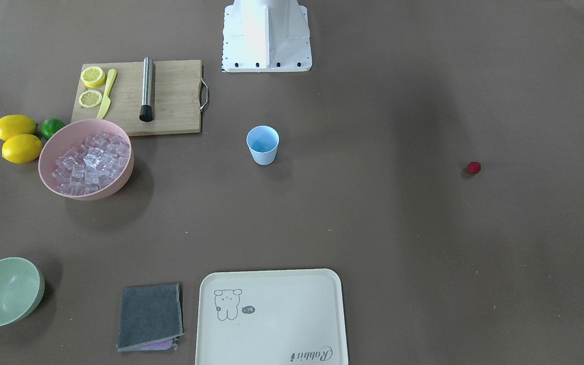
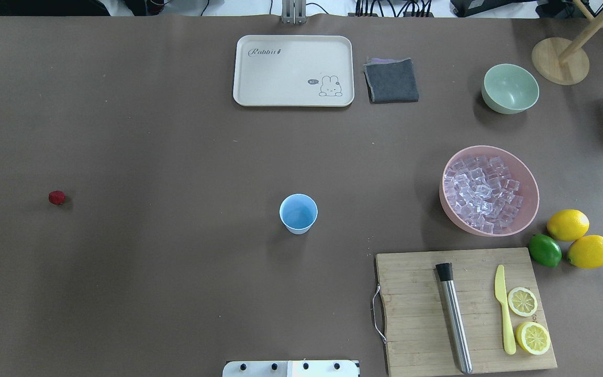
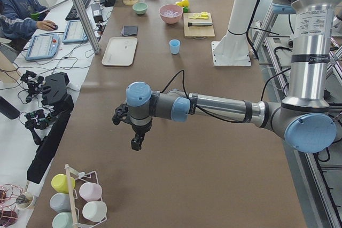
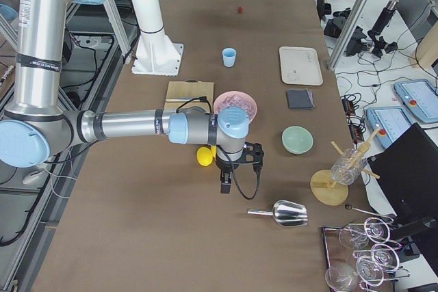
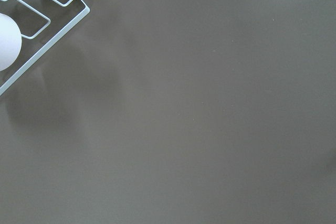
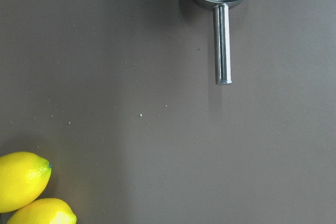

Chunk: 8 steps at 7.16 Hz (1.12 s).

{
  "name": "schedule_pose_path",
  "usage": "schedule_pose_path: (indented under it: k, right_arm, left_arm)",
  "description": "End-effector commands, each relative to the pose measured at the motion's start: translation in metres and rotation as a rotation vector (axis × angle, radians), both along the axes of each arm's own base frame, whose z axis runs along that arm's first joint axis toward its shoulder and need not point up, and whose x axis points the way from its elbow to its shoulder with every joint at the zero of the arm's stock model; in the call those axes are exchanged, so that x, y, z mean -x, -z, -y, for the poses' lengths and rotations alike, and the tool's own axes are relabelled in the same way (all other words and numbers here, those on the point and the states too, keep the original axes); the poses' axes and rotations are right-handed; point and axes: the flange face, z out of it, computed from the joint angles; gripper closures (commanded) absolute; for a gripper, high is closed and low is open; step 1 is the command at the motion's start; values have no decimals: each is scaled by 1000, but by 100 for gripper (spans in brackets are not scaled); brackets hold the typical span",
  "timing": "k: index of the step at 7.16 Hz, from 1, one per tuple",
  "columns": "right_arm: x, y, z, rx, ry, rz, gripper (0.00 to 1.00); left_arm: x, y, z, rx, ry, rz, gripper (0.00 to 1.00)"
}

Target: Put ice and strawberries in cup

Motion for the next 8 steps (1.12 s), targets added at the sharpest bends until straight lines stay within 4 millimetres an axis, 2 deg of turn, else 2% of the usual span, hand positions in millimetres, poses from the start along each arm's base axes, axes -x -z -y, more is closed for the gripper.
schedule_pose_path:
  k: [1, 2, 3, 4, 5, 6, 8]
  right_arm:
    - [0, 3, 0, -55, 0, 6, 0]
    - [2, 10, 6, -90, -9, 23, 0]
    - [2, 20, 10, -134, -9, 26, 0]
    - [11, 28, 14, -160, -34, 37, 0]
    - [40, 48, 26, -145, -108, 63, 0]
    - [86, 71, 35, -103, -144, 95, 0]
    - [176, 132, 53, -27, -228, 108, 1]
  left_arm:
    - [-1, 11, 7, -84, 0, -6, 2]
    - [-4, 20, 22, -144, 0, -11, 2]
    - [-7, 7, 25, -124, -13, -31, 2]
    - [-11, 6, 21, -116, -32, -90, 2]
    - [-15, 11, 20, -123, -47, -143, 2]
    - [-16, 13, 21, -163, -44, -148, 2]
    - [-27, 12, 22, -165, -65, -145, 2]
